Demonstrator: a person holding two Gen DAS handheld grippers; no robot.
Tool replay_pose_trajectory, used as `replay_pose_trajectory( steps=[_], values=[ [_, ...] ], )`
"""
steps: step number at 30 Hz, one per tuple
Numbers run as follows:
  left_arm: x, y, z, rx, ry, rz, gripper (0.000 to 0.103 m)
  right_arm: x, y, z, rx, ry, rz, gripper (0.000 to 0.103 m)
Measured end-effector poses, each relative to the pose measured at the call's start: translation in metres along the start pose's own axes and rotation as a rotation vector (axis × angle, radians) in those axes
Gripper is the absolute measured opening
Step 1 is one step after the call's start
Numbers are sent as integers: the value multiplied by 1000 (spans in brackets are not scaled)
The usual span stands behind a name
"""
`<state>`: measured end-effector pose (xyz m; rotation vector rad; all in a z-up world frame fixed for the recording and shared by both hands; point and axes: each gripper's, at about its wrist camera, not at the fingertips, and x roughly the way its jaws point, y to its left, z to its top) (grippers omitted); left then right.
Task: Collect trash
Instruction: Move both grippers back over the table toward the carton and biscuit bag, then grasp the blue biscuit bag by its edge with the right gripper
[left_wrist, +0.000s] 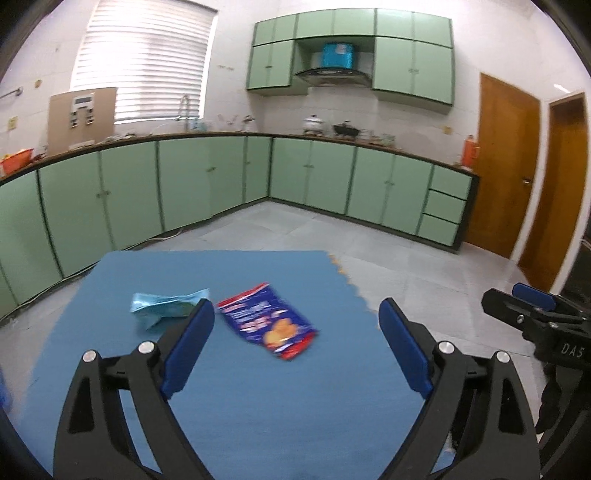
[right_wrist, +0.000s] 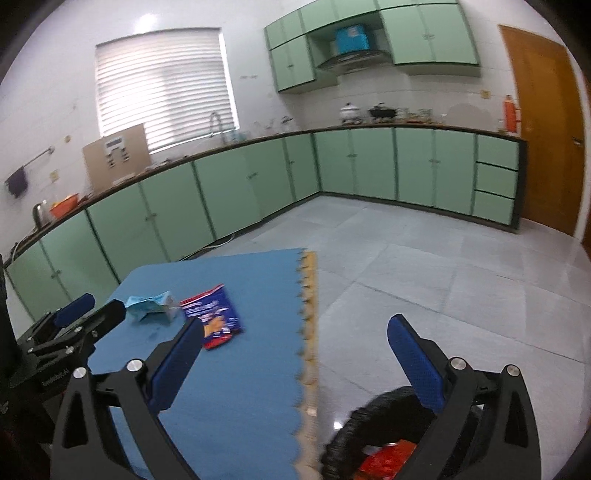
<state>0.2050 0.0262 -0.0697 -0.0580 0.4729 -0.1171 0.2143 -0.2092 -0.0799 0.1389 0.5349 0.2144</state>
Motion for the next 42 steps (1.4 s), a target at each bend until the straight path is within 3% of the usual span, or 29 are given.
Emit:
replay_pose_trajectory(
  steps=[11, 29, 42],
  values=[
    [16, 64, -8, -27, 25, 110, 88, 64, 64, -4, -84, 66, 58, 98],
    [53, 113, -18, -62, 70, 162, 88, 139, 77, -22, -115, 135, 108, 97],
    [63, 121, -21, -79, 74, 181, 88, 206, 72, -26, -85, 316, 124, 67]
  ],
)
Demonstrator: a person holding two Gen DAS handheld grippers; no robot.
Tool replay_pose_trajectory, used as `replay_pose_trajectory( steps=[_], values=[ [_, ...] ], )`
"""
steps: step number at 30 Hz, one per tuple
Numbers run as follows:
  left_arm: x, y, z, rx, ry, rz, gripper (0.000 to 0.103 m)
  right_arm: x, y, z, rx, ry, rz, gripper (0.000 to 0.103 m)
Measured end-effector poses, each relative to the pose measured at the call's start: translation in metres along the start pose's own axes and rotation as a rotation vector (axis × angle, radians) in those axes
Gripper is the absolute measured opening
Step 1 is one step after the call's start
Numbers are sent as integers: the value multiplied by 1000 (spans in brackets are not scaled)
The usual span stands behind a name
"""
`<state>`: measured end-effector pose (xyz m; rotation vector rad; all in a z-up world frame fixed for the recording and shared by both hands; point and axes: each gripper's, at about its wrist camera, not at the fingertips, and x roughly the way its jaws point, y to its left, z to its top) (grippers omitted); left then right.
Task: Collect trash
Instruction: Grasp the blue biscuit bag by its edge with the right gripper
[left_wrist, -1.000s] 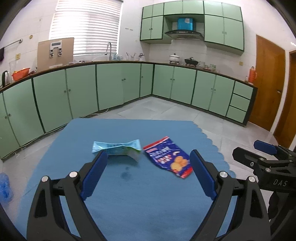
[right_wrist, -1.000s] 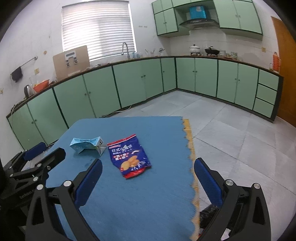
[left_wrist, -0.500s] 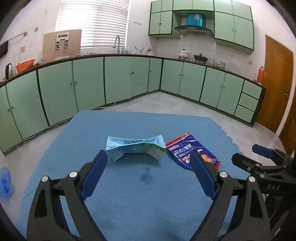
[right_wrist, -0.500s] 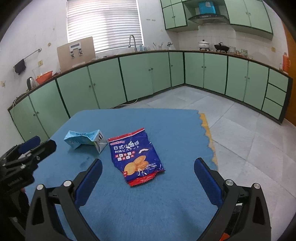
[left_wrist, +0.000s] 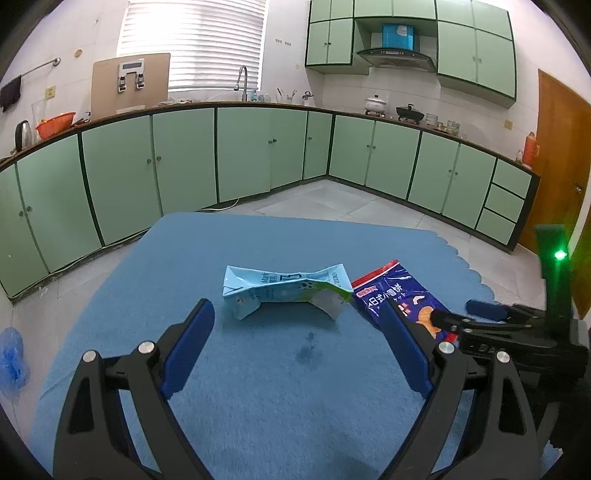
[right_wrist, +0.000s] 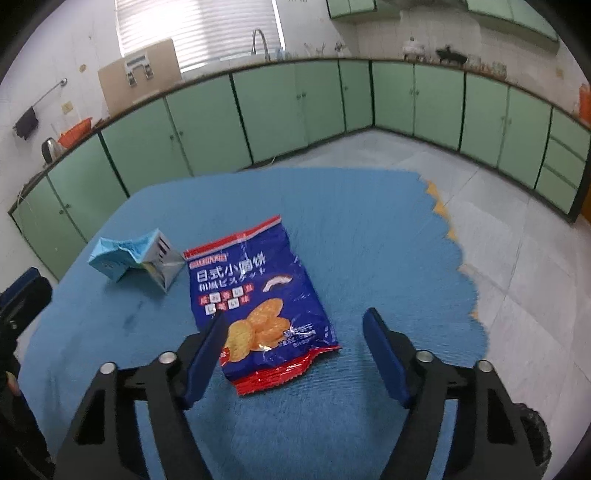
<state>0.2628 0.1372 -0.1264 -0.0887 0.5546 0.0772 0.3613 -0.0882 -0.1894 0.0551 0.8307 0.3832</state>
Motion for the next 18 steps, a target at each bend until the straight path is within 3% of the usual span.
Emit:
replay_pose_trajectory(
  steps=[5, 7, 9, 12, 18],
  values=[
    [4, 1, 0, -5, 4, -3, 88, 8, -1, 1, 4, 43, 10, 63],
    [5, 1, -1, -6, 8, -4, 88, 8, 0, 0, 0, 43, 5, 54],
    [6, 0, -2, -7, 11, -4, 88, 7, -1, 0, 6, 39, 14, 34],
    [7, -1, -3, -5, 16, -5, 88, 6, -5, -2, 25, 35, 25, 15],
    [9, -4, -3, -1, 25, -9, 88, -5, -9, -6, 43, 5, 49, 10]
  ],
)
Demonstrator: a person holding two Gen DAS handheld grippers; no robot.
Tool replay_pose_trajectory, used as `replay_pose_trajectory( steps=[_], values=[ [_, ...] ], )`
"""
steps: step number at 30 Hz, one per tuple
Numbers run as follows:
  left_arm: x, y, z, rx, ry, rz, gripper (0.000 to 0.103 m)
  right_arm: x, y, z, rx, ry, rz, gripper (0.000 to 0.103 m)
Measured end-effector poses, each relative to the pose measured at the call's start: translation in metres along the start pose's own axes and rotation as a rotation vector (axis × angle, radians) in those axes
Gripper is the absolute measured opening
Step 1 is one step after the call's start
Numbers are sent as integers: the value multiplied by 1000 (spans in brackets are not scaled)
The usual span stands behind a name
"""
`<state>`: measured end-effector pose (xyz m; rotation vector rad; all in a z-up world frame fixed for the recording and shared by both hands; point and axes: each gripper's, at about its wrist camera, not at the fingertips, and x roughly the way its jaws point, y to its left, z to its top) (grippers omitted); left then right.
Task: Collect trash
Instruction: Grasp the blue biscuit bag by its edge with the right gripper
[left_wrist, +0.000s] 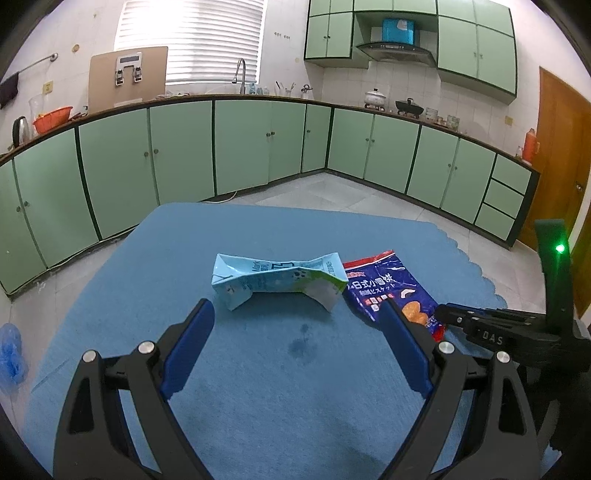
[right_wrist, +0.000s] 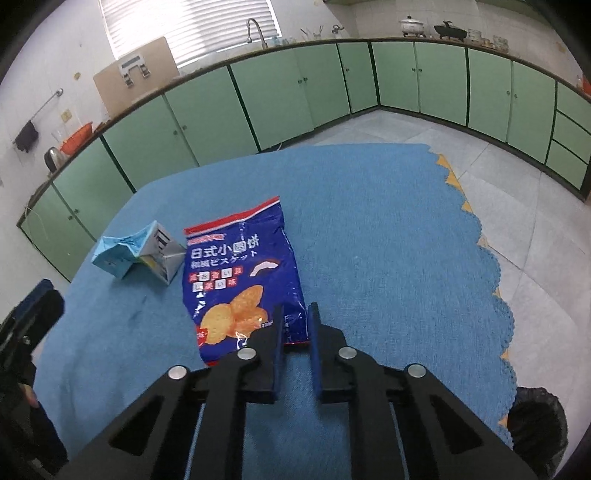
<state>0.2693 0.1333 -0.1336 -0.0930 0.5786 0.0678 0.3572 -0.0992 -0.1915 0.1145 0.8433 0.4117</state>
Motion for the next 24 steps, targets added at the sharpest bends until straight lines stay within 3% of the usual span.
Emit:
replay_pose_trajectory(
  steps=[1, 2, 9, 15, 24],
  values=[
    [0, -1, 0, 0, -1, -2, 88, -3, 0, 0, -3, -8, -4, 9],
    [0, -2, 1, 0, -3, -4, 88, -7, 0, 0, -8, -17, -14, 1],
    [2, -11, 10, 5, -23, -19, 88, -24, -5, 4, 11, -60, -29, 1],
    [7, 6, 21, -10, -45, 36, 88, -25, -5, 5, 7, -64, -20, 1],
    [39, 40, 31, -61, 26, 80, 77, -21, 0, 4, -6, -58, -19, 1]
  ],
)
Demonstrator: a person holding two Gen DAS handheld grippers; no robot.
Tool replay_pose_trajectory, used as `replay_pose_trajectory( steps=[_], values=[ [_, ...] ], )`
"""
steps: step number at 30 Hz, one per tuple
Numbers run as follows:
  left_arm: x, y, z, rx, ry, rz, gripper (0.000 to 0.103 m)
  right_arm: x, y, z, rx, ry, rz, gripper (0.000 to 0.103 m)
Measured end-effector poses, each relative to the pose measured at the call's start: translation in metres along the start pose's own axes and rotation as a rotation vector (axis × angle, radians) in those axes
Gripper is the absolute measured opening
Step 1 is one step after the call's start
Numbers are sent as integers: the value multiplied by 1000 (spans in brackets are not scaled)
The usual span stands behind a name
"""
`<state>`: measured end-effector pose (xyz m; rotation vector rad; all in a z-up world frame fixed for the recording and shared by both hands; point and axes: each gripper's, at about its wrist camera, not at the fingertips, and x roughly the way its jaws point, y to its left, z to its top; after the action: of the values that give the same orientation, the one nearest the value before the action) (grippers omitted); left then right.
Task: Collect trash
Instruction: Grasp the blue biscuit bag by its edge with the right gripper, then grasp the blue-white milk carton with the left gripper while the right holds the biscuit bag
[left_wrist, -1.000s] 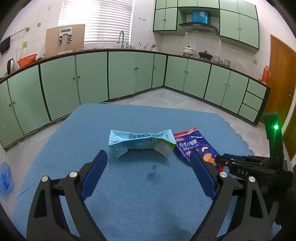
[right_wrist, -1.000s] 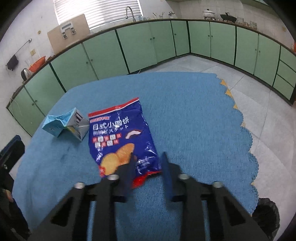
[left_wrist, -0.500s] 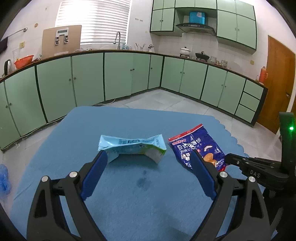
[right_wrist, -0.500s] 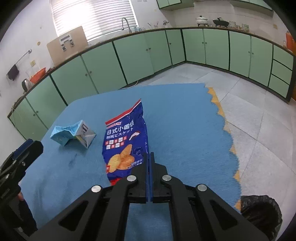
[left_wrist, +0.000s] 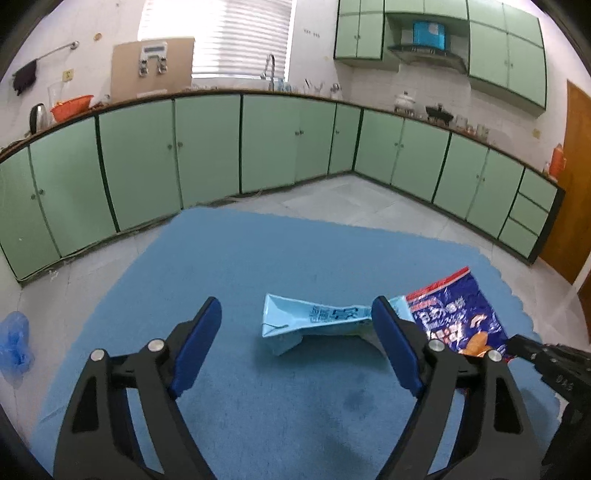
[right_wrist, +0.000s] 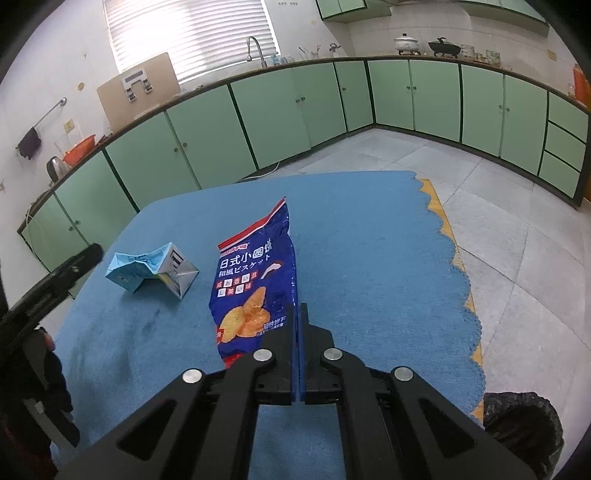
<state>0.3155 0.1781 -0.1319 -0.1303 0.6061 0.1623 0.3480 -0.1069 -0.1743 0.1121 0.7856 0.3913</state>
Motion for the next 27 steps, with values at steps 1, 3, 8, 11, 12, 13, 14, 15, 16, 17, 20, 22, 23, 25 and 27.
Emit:
replay_pose_trajectory(
  steps=[1, 3, 8, 11, 12, 13, 14, 15, 16, 17, 20, 22, 23, 25, 27],
  values=[
    [4, 0, -1, 3, 18, 1, 75, 0, 0, 0, -1, 1, 1, 1],
    [9, 0, -4, 1, 45, -4, 73, 0, 1, 1, -6, 1, -1, 1],
    [20, 6, -14, -19, 104, -15, 64, 1, 0, 0, -7, 5, -4, 1],
    [14, 13, -12, -46, 89, -30, 65, 3, 0, -2, -11, 9, -7, 1],
    [11, 13, -11, -48, 77, -31, 65, 3, 0, -2, -10, 11, -7, 1],
    [8, 14, -8, -45, 61, -28, 66, 4, 0, -2, -8, 13, -5, 1],
    [7, 14, -6, -41, 53, -26, 68, 4, 1, -2, -9, 14, -5, 1],
    [7, 14, -4, -40, 49, -26, 68, 5, 2, -2, -12, 15, -6, 1],
    [9, 15, -2, -39, 47, -18, 69, 5, 2, -2, -14, 15, -6, 1],
    [11, 15, -1, -40, 50, -12, 69, 5, 3, -2, -18, 15, -8, 1],
    [20, 16, -1, -48, 71, 2, 68, 5, 4, -2, -28, 13, -12, 1],
    [25, 18, 0, -56, 75, -9, 69, 5, 5, -1, -27, 13, -10, 1],
    [26, 18, 1, -60, 78, -11, 65, 4, 5, -1, -28, 12, -9, 1],
    [28, 19, -1, -58, 100, -29, 51, 3, 6, 0, -30, 9, -9, 1],
    [26, 18, -3, -73, 104, -63, 41, 1, 8, 1, -30, 3, -6, 1]
  ],
)
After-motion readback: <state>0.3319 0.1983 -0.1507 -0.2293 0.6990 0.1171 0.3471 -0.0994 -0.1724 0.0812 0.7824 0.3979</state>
